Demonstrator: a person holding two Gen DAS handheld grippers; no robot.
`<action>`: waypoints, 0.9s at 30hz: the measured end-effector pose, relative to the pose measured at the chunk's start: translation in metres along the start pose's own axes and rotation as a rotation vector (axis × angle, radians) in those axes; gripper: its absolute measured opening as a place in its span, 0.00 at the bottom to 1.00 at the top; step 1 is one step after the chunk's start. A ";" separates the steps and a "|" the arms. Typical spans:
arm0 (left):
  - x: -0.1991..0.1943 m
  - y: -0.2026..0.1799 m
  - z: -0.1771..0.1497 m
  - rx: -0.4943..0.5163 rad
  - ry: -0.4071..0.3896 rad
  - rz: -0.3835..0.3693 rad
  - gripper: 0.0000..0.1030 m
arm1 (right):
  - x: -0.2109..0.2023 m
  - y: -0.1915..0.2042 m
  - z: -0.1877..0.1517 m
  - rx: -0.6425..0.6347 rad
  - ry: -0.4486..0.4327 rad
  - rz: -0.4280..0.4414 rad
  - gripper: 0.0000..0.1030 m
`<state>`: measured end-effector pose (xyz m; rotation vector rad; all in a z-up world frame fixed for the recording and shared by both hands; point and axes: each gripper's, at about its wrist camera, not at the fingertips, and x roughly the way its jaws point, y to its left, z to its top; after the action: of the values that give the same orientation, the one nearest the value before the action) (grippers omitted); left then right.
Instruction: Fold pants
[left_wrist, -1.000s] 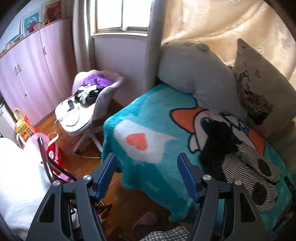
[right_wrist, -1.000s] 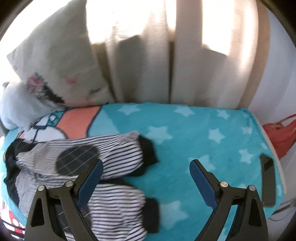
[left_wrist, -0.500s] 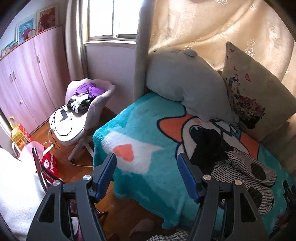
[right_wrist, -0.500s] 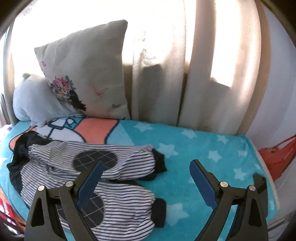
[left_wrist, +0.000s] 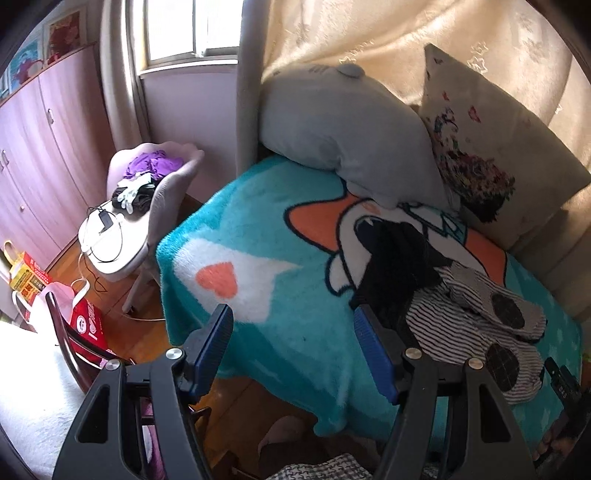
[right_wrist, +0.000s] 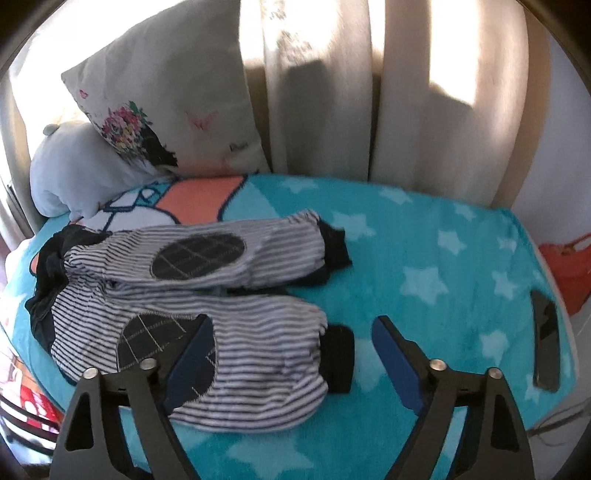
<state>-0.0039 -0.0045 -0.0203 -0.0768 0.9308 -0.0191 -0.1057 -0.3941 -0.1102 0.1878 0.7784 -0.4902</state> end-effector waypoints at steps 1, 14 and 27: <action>0.001 -0.002 -0.001 0.011 0.008 -0.002 0.66 | 0.000 -0.002 -0.001 0.008 0.003 0.009 0.83; 0.037 -0.052 0.053 0.190 0.067 -0.137 0.66 | 0.020 0.010 0.047 -0.139 0.044 0.108 0.83; 0.176 -0.153 0.114 0.427 0.266 -0.402 0.66 | 0.115 0.055 0.115 -0.384 0.240 0.119 0.83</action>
<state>0.1949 -0.1596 -0.0821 0.1392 1.1456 -0.6112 0.0625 -0.4258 -0.1122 -0.0665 1.0738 -0.1997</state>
